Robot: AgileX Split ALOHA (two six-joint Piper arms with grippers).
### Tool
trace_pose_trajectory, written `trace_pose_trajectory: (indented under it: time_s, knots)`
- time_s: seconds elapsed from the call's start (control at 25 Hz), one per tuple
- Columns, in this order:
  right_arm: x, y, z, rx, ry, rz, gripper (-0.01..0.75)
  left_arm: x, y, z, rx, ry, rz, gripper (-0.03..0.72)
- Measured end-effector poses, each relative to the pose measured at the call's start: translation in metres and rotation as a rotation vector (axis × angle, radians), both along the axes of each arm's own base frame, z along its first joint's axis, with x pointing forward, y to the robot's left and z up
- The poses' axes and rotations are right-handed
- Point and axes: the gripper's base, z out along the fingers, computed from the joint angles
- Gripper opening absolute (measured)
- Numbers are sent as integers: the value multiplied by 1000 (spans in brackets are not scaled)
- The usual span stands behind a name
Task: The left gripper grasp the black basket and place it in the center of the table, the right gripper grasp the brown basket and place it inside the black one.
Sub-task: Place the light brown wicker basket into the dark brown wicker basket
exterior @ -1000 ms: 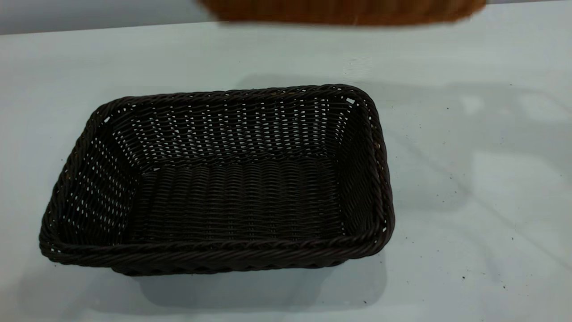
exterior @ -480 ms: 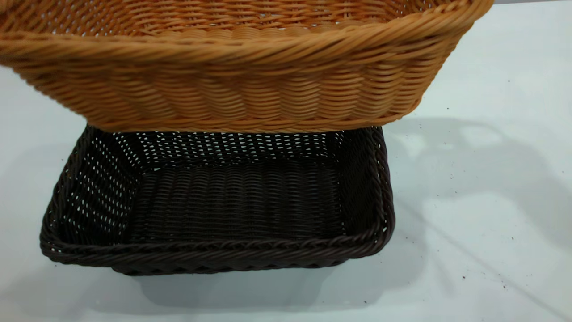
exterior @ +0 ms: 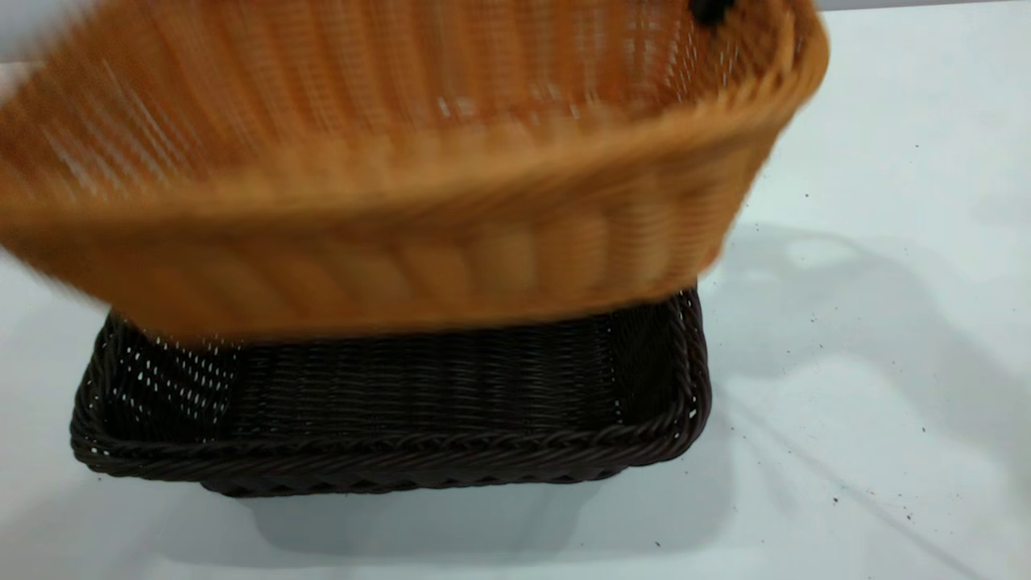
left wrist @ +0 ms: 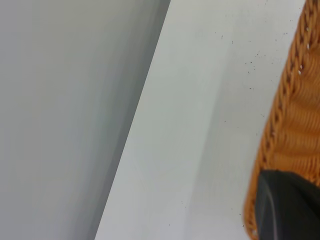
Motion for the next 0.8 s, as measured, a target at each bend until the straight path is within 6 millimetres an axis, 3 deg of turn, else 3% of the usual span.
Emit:
trace_pose_trajectory:
  time_s: [0.8]
  knots:
    - [16, 14, -45, 21, 86, -11, 107, 0, 0, 0, 0, 0, 0, -1]
